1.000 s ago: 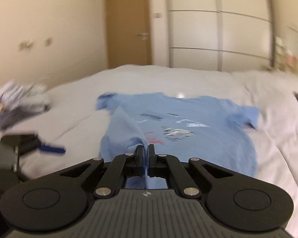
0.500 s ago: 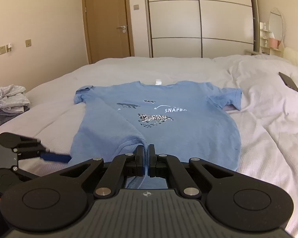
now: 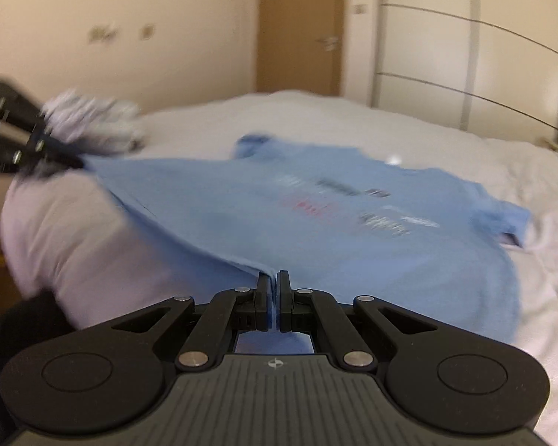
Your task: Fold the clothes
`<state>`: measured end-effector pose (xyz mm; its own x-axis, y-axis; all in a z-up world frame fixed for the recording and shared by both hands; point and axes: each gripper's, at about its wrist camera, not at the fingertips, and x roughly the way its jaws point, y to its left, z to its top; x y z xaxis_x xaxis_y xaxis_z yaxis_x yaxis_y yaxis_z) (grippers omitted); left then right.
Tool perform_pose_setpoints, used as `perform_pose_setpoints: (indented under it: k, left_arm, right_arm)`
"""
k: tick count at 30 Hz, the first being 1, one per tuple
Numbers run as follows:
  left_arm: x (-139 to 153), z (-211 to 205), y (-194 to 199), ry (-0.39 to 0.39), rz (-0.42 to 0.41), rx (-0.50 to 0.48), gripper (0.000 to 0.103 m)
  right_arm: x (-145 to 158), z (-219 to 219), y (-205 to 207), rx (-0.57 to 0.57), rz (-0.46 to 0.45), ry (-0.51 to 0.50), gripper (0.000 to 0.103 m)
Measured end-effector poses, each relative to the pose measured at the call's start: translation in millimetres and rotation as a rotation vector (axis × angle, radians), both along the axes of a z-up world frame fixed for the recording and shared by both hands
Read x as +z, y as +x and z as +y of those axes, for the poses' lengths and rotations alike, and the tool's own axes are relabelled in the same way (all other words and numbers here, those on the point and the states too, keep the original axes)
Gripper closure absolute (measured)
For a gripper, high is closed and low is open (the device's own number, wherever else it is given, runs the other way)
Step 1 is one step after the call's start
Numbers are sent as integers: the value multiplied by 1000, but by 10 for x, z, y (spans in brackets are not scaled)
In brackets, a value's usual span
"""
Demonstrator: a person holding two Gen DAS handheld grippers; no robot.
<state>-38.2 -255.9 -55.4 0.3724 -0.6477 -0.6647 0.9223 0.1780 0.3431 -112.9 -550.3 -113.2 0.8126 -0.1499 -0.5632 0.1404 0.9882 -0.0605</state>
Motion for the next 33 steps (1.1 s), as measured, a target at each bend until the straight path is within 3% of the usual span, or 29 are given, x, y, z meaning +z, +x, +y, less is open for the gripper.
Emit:
perform_pose_setpoints:
  k: [5, 6, 7, 8, 9, 10, 13, 17, 20, 21, 22, 24, 27, 29, 31, 33]
  left_arm:
    - [-172, -46, -21, -16, 38, 16, 100]
    - [-178, -69, -26, -28, 40, 14, 99]
    - [-177, -111, -35, -40, 41, 6, 98]
    - [-176, -163, -48, -49, 40, -4, 97]
    - [-176, -212, -62, -56, 39, -17, 91]
    - [-176, -271, -80, -58, 37, -32, 84]
    - [-198, -461, -150, -51, 4, -75, 78]
    - [-276, -669, -217, -19, -38, -103, 77]
    - [-339, -781, -283, 7, -49, -126, 69]
    - [-365, -818, -308, 17, -58, -134, 57]
    - [-396, -857, -340, 30, -67, -148, 46]
    - [-479, -942, -424, 59, -91, -188, 42]
    - [-644, -1083, -569, 102, -165, -252, 42]
    - [-763, -1180, -646, 132, -243, -288, 42]
    - [-813, -1247, -661, 141, -282, -305, 41]
    - [-790, -1297, -596, 131, -277, -287, 44]
  right_arm:
    - [-108, 74, -81, -15, 49, -10, 95]
    - [-104, 46, -135, -35, 46, -2, 91]
    - [-102, -7, -200, -73, 43, -6, 78]
    - [-100, -66, -267, -116, 40, -12, 72]
    - [-98, -125, -335, -159, 37, -19, 62]
    - [-96, -185, -403, -202, 34, -25, 59]
    - [-117, -443, -604, -359, 23, -25, 58]
    - [-272, -866, -865, -552, -1, 98, 58]
    - [-377, -904, -880, -531, 23, 100, 57]
    - [-400, -845, -843, -489, 33, 72, 53]
    - [-433, -755, -790, -441, 51, 22, 43]
    - [-520, -567, -664, -352, 87, -85, 28]
    - [-677, -372, -441, -279, 122, -210, 27]
    - [-672, -413, -383, -297, 105, -223, 31]
    - [-656, -468, -334, -320, 85, -227, 52]
    - [-550, -575, -344, -345, 71, -212, 64]
